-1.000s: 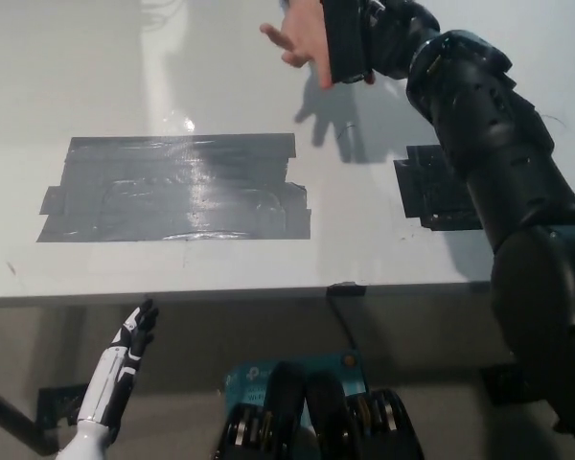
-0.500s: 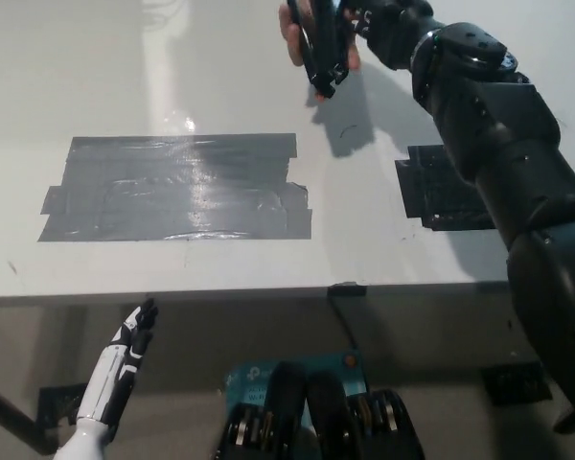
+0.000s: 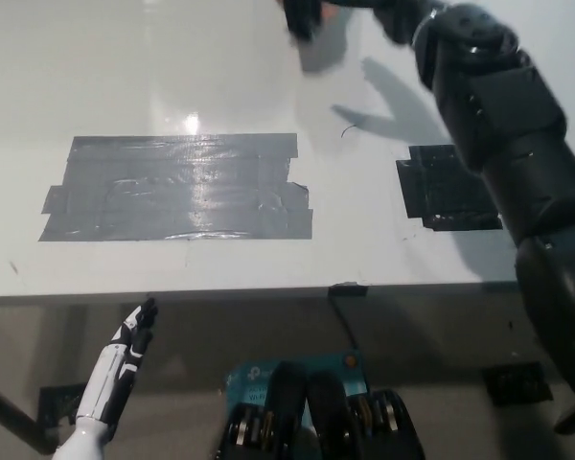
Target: A stapler is kept on the black spot marked on the desk infront of the robot. The robot picks up the stapler using its right hand and passes it to a person
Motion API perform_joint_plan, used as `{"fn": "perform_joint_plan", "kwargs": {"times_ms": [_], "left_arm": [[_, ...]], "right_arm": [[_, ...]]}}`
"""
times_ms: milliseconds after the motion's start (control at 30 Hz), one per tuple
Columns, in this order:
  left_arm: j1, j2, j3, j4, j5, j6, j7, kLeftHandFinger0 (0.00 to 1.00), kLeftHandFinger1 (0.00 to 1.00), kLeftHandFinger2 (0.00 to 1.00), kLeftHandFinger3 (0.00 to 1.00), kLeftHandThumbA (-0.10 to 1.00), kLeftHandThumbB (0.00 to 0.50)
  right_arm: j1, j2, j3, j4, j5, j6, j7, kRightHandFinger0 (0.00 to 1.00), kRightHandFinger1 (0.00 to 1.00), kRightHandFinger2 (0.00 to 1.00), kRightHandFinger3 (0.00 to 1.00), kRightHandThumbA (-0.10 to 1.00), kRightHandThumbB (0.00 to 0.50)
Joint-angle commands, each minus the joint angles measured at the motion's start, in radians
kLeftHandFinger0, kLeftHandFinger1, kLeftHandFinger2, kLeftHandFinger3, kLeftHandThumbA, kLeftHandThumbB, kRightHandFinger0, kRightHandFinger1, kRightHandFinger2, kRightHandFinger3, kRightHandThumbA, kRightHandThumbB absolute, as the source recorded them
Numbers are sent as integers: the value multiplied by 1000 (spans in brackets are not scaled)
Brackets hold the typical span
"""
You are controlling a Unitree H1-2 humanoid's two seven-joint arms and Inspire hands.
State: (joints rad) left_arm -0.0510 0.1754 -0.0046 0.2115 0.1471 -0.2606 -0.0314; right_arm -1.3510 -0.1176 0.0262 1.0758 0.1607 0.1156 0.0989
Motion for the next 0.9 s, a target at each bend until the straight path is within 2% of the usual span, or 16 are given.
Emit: {"fn": "perform_joint_plan", "kwargs": {"times_ms": [0,100,133,167,200,233,300,333,467,500,533,567,667,867], "left_arm": [[-41,10,-11,-24,-6,-25,-13,973,1000,1000,1000,1000,500],[-40,7,-10,-16,-6,-36,-9,966,1000,1000,1000,1000,500],[-40,8,-10,-14,-3,-41,-8,960,1000,1000,1000,1000,500],[-39,9,-11,-10,-2,-47,-8,959,1000,1000,1000,1000,500],[-39,9,-11,-9,-2,-48,-8,960,1000,1000,1000,1000,500],[-39,8,-11,-6,-2,-47,-8,976,1000,1000,1000,1000,500],[-37,6,-11,-2,-4,-46,-8,996,1000,1000,1000,1000,500],[-35,5,-11,-1,-5,-45,-9,998,1000,1000,1000,1000,500],[-26,-1,-11,-4,-18,-38,-14,996,1000,1000,1000,1000,500],[-21,-2,-11,-4,-19,-40,-14,992,1000,1000,1000,1000,500],[-17,-3,-10,-1,-20,-42,-13,992,1000,1000,1000,1000,500],[-8,-4,-10,1,-22,-45,-13,994,1000,1000,1000,1000,500],[9,-6,-9,10,-33,-54,-16,1000,1000,1000,1000,1000,500],[51,-10,-5,35,-45,-87,-14,1000,1000,1000,1000,1000,500]], "right_arm": [[-12,-73,25,-262,-110,-10,-62,1000,1000,1000,1000,1000,500],[66,-110,3,-558,-94,67,-23,1000,1000,1000,1000,980,475],[94,-121,-2,-654,-90,91,-14,1000,1000,1000,1000,982,476],[161,-141,-16,-850,-72,143,3,1000,1000,1000,1000,981,499],[176,-145,-19,-890,-68,153,7,1000,1000,1000,1000,980,500],[237,-148,-39,-1028,-24,202,19,1000,1000,1000,1000,940,500],[384,-162,-55,-1306,32,284,31,1000,1000,1000,1000,937,476],[427,-167,-57,-1370,48,287,37,1000,1000,1000,1000,924,454],[593,-158,-65,-1596,108,314,29,1000,1000,1000,1000,838,436],[675,-158,-57,-1689,128,314,28,1000,1000,1000,1000,834,446],[739,-168,-46,-1744,120,294,36,1000,1000,1000,1000,892,459],[841,-181,-29,-1819,107,251,50,1000,1000,1000,1000,919,444],[1031,-170,1,-1920,100,182,53,1000,1000,1000,1000,945,499],[1288,-124,55,-1979,49,60,57,1000,1000,1000,1000,993,500]]}}
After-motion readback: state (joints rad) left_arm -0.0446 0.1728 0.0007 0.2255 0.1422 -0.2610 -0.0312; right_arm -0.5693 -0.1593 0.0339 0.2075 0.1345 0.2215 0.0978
